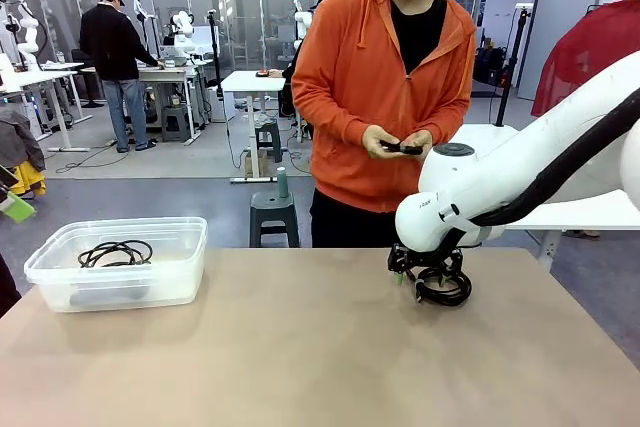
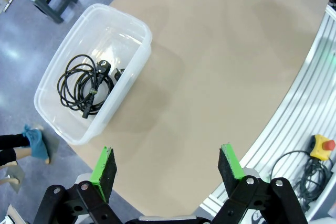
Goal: Organize and store the cables.
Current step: Place the USB Extension Cable into the Organizing box.
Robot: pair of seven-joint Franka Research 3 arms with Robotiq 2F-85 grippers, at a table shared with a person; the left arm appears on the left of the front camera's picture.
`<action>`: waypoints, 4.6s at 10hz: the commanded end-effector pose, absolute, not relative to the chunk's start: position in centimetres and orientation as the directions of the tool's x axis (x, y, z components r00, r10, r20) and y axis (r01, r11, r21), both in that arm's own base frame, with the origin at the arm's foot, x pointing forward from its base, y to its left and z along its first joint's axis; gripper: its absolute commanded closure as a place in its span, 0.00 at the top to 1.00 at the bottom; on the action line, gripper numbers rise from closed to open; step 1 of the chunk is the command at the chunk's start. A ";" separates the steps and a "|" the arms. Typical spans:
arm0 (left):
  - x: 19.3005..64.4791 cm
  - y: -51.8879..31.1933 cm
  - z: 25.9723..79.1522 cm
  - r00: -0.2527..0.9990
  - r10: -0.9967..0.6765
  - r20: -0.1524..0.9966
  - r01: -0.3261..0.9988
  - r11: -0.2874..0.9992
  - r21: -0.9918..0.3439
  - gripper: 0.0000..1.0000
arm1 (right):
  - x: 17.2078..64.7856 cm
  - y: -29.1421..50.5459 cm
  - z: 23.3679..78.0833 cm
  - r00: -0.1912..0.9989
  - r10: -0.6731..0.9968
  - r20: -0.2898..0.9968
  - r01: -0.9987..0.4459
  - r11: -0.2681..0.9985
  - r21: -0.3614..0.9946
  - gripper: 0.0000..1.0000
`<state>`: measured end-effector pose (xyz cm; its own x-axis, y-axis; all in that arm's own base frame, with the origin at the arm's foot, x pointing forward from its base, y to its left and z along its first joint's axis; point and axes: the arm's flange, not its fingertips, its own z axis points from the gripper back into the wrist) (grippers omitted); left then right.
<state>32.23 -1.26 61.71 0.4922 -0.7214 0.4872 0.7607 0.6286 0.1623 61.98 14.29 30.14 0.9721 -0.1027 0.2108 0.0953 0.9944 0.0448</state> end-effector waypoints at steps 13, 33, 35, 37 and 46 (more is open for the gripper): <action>32.4 -1.3 61.8 0.501 -0.721 0.479 0.751 0.637 0.173 0.98 | 63.2 15.0 28.8 0.960 -0.149 0.236 0.145 0.989 0.032 0.00; 32.4 -1.3 61.8 0.501 -0.721 0.479 0.751 0.637 0.173 0.98 | 40.9 30.7 38.7 0.222 0.967 0.123 -0.975 0.216 0.058 0.00; 32.4 -1.3 61.8 0.501 -0.721 0.479 0.751 0.637 0.173 0.98 | 39.3 32.2 37.2 0.117 0.987 0.109 -0.990 0.108 0.085 0.00; 32.4 -1.3 61.8 0.501 -0.721 0.479 0.751 0.637 0.173 0.98 | 38.4 33.3 35.8 0.063 0.990 0.126 -0.993 0.051 0.103 0.00; 32.4 -1.3 61.8 0.501 -0.721 0.479 0.751 0.637 0.173 0.98 | 38.7 33.8 31.8 0.109 0.984 0.143 -0.973 0.076 0.218 0.00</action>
